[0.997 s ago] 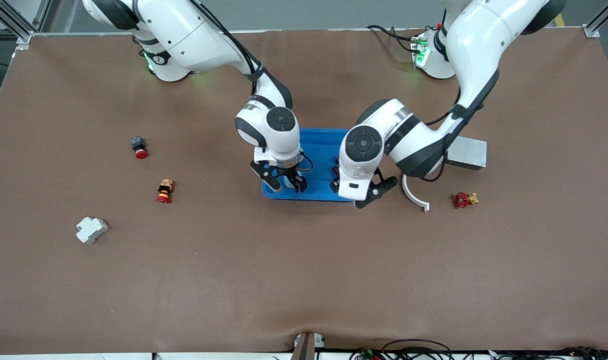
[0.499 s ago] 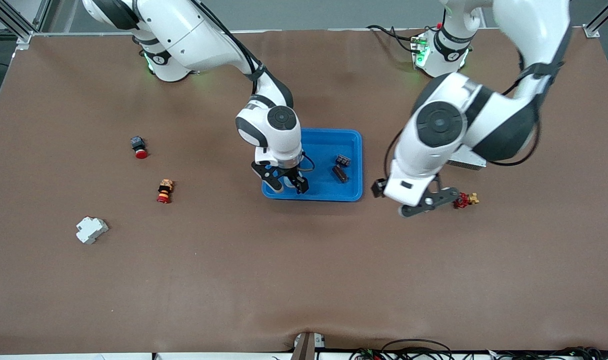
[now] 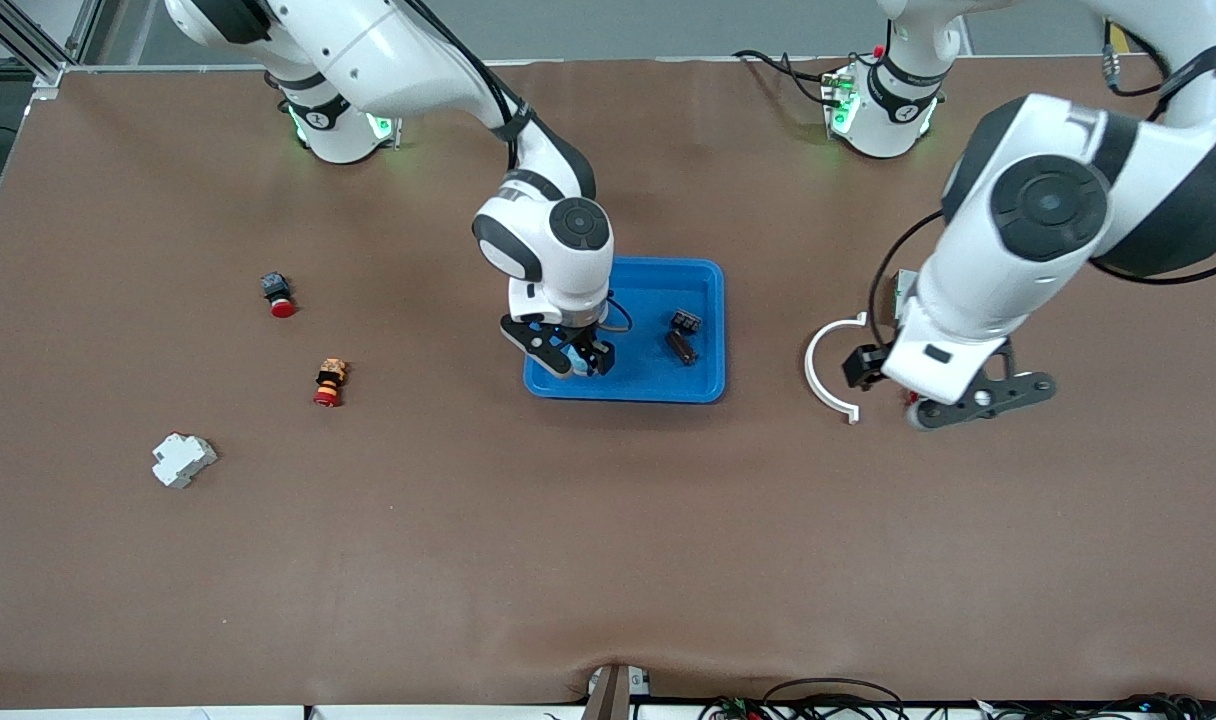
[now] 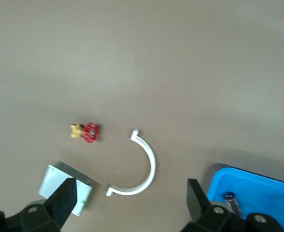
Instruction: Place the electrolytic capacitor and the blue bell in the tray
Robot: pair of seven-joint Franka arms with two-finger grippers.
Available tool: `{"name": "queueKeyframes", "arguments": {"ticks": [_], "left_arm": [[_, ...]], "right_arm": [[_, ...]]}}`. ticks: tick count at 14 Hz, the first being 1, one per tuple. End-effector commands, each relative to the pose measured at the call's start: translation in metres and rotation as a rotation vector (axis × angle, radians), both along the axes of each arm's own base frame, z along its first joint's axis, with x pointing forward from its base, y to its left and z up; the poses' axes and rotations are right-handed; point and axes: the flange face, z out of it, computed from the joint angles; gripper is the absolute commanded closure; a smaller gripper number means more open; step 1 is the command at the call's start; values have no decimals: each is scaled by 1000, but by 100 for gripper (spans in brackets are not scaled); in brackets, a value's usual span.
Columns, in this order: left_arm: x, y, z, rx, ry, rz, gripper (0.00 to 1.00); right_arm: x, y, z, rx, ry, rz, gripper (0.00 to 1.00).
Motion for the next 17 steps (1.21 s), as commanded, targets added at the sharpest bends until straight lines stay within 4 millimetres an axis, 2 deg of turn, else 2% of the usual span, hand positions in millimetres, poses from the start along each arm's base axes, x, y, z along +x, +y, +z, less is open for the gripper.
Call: {"name": "queueKeyframes", "arguments": {"ticks": [1, 4, 5, 6, 7, 8, 11, 14, 17], "left_arm": [[-11, 15, 29, 18, -15, -74, 0], [-6, 32, 32, 24, -21, -50, 0], [-8, 40, 43, 24, -38, -44, 0], [-11, 58, 59, 12, -50, -46, 0], [-15, 65, 69, -14, -52, -71, 0], [-17, 65, 71, -41, -40, -85, 0], [-30, 81, 93, -30, -43, -96, 0], [-40, 100, 100, -53, 10, -117, 0], [-57, 131, 107, -102, 41, -90, 0]], "right_arm": [[8, -35, 53, 3, 65, 74, 0], [20, -84, 88, -4, 91, 151, 0], [22, -102, 99, -1, 96, 181, 0], [24, -122, 110, 12, 104, 212, 0], [27, -144, 122, 29, 110, 249, 0], [30, -166, 131, 36, 114, 285, 0], [39, -218, 150, 25, 128, 375, 0], [50, -268, 172, 12, 146, 465, 0], [57, -319, 197, 2, 149, 514, 0]]}}
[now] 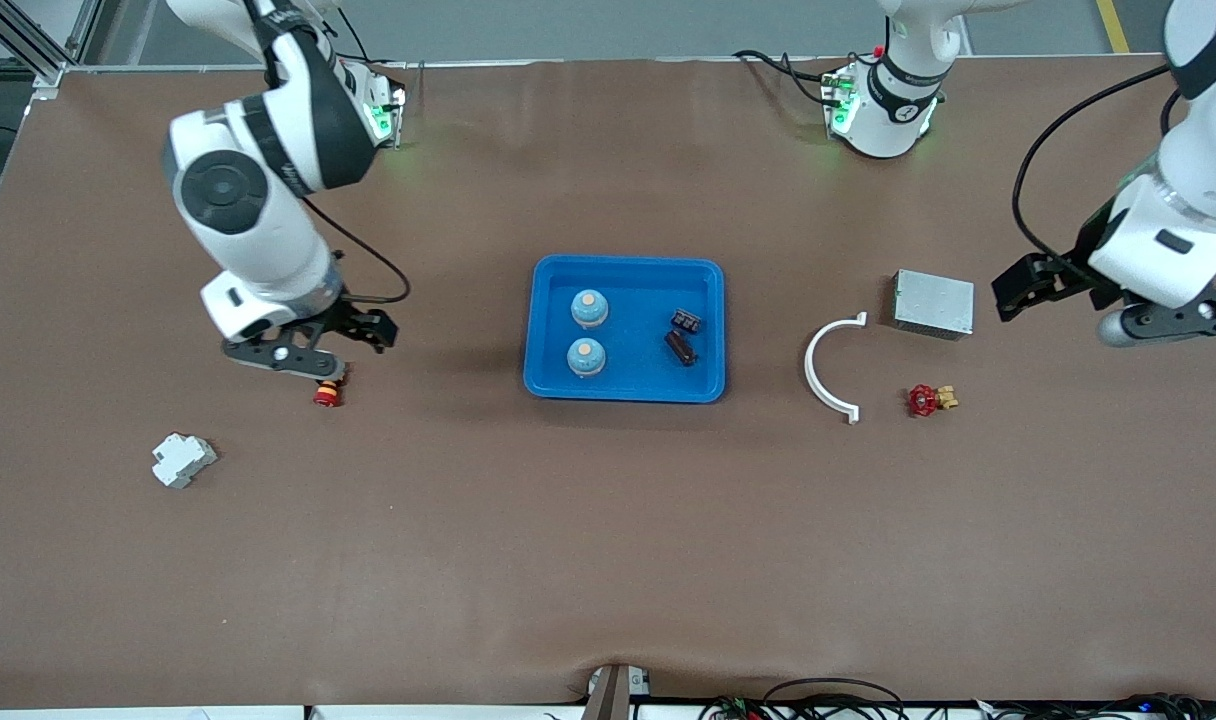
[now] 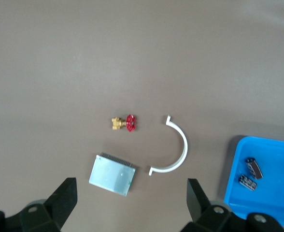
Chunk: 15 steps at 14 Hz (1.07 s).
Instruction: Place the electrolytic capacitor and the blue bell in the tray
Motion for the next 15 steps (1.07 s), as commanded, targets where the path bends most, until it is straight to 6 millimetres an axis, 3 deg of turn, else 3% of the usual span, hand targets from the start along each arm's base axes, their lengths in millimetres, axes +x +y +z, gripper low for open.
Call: {"name": "queueKeyframes", "arguments": {"ticks": [1, 6, 9, 12, 15], "left_arm": [[-26, 20, 6, -19, 9, -17, 0], [-47, 19, 17, -20, -19, -21, 0], [-44, 22, 17, -35, -21, -15, 0], [-45, 20, 12, -33, -4, -16, 0], [-44, 24, 14, -35, -6, -13, 0]], "right_arm": [[-8, -39, 26, 8, -2, 51, 0], [-10, -96, 58, 7, 2, 147, 0], [-11, -125, 81, 48, 16, 177, 0], [-10, -137, 110, 48, 32, 178, 0], [-9, -158, 125, 53, 21, 183, 0]]}}
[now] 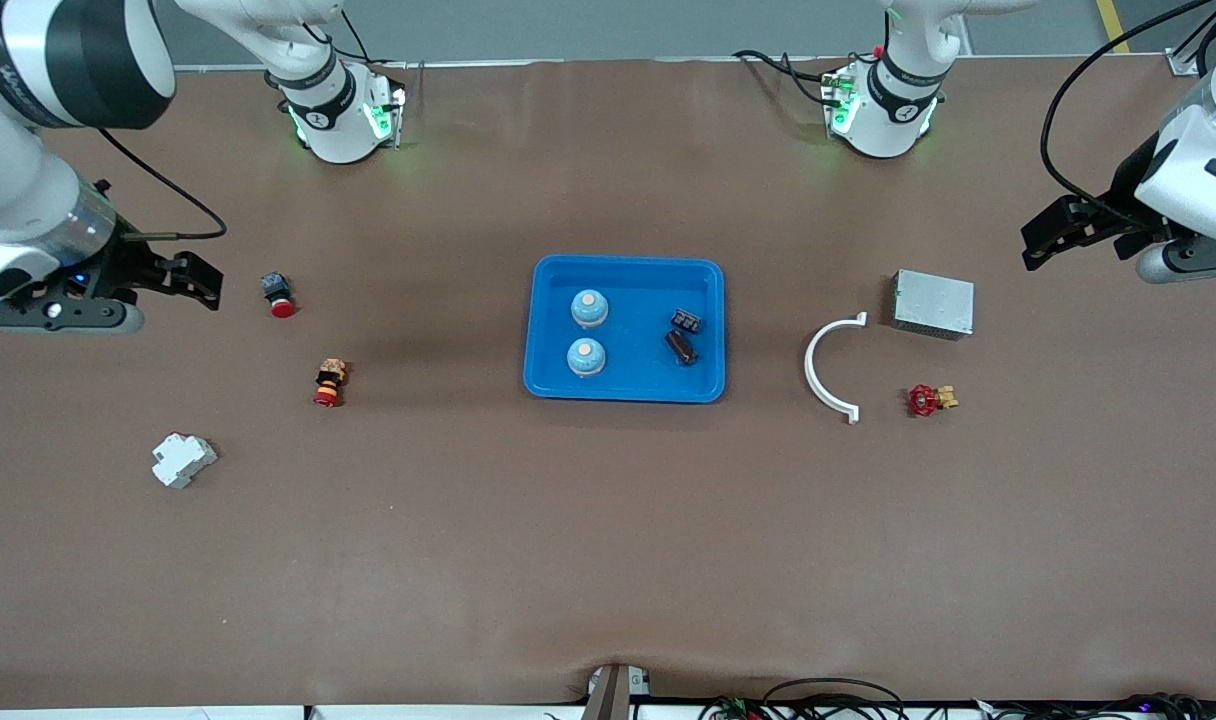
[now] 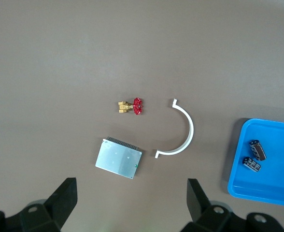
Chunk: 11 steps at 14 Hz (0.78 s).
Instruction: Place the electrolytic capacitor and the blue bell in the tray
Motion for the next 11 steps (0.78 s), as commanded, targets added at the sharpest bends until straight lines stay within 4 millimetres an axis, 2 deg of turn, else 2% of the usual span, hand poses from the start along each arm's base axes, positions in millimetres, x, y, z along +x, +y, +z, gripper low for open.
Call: {"name": "queueKeyframes", "arguments": {"ticks": [1, 4, 6, 8, 11], "left_arm": [[-4, 3, 3, -20, -8, -9, 0], [-5, 0, 6, -13, -15, -16, 0], [-8, 3, 9, -10, -11, -66, 0], [-14, 10, 14, -8, -3, -71, 0], [-19, 20, 16, -5, 21, -57, 0]], "right_arm": [[-3, -24, 21, 28, -11, 13, 0], [-3, -48, 37, 84, -23, -1, 0], [-3, -55, 47, 85, -33, 0, 0], [-2, -55, 72, 83, -70, -3, 0], [0, -57, 89, 81, -106, -15, 0]]}}
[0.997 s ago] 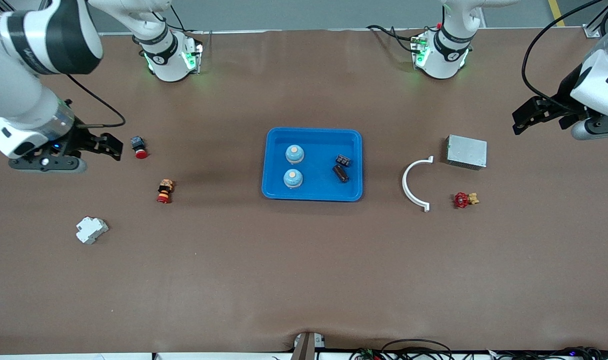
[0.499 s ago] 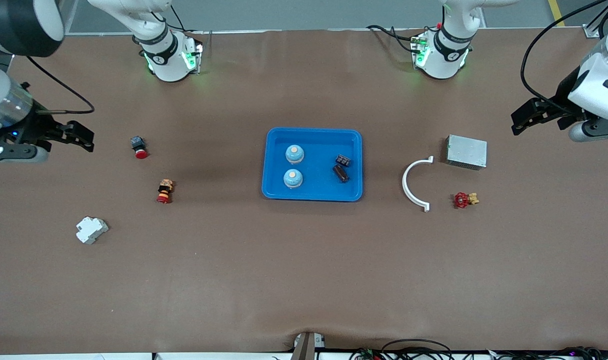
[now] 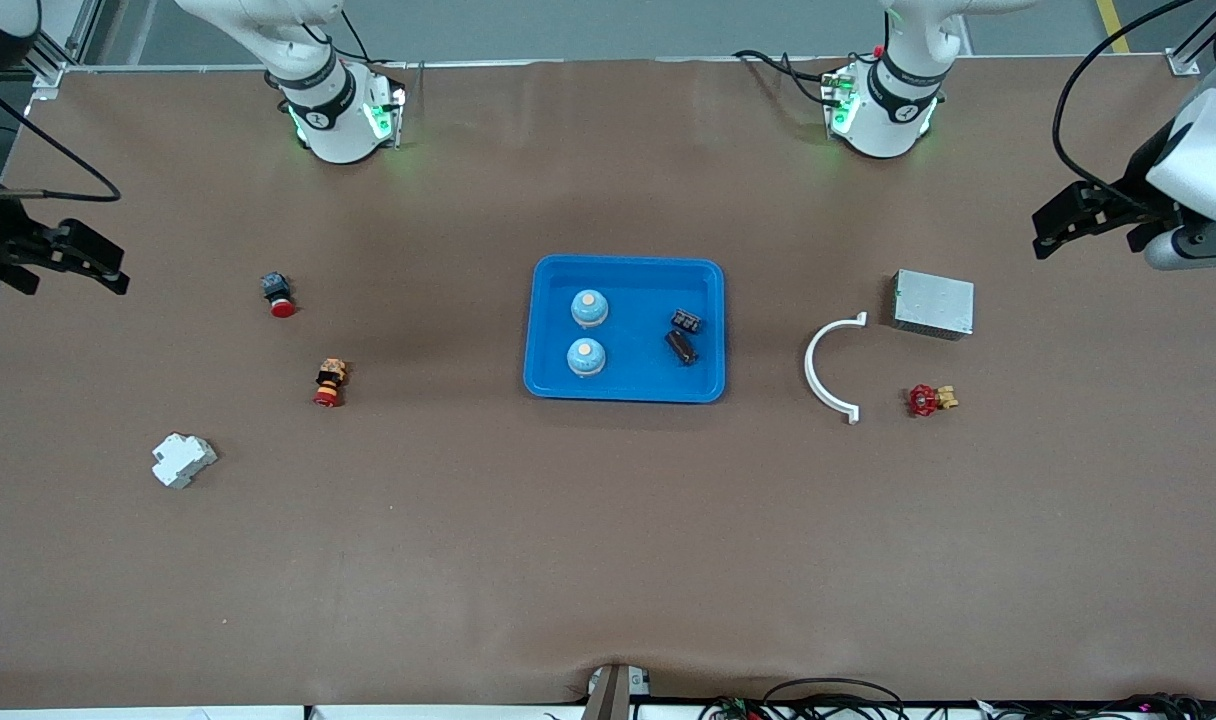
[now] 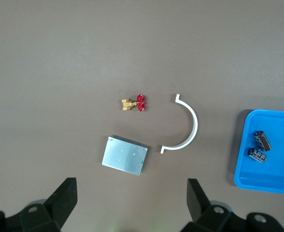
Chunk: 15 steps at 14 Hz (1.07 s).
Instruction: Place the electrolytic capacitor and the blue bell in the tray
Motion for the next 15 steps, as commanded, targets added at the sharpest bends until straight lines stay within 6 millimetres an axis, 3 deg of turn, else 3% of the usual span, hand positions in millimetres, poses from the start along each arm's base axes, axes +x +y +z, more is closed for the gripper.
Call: {"name": "queueKeyframes", "arguments": {"ticks": [1, 7, 15], "left_arm": [[-13, 10, 10, -9, 4, -22, 0], [-15, 3, 9, -11, 9, -30, 0], [-15, 1, 16, -22, 9, -29, 0]], "right_arm": [[-2, -4, 23, 19, -34, -6, 0], [0, 2, 30, 28, -54, -47, 0], [-6, 29, 25, 74, 7, -19, 0]]}}
